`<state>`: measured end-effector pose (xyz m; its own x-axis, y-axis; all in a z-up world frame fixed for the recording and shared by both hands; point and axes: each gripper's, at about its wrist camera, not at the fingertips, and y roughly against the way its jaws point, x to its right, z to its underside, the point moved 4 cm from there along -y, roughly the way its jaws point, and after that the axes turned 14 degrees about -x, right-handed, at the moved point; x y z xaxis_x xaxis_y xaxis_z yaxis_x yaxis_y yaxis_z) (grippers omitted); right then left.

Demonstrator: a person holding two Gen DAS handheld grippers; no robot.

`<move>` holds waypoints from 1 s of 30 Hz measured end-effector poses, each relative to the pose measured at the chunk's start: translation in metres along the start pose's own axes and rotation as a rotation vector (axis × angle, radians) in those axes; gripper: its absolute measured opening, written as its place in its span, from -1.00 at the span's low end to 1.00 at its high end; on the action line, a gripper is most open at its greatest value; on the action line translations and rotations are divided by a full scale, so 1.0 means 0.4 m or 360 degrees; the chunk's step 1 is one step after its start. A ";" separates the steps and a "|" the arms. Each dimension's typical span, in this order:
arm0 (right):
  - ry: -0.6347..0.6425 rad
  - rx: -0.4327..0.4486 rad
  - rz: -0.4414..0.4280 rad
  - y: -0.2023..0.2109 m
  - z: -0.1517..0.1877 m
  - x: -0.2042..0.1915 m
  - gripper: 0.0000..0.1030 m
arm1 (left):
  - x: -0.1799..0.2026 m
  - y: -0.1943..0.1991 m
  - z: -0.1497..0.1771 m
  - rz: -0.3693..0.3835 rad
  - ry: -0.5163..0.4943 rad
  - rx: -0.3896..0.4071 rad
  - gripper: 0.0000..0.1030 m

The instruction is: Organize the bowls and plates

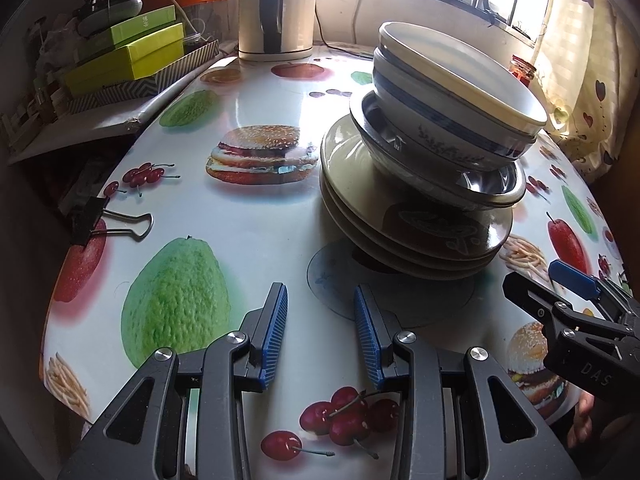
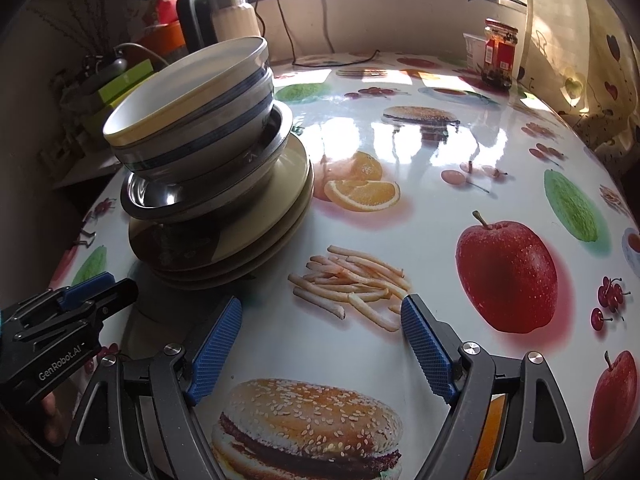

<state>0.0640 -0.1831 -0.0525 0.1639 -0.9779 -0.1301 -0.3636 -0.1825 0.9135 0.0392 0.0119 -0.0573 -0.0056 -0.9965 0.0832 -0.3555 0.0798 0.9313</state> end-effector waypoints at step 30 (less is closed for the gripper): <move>0.0000 0.0000 0.0001 0.000 0.001 -0.002 0.63 | -0.005 0.001 -0.002 0.0011 0.0009 0.0000 -0.30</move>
<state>0.0634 -0.1824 -0.0526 0.1638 -0.9779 -0.1297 -0.3636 -0.1820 0.9136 0.0400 0.0140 -0.0567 -0.0025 -0.9958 0.0917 -0.3557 0.0866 0.9306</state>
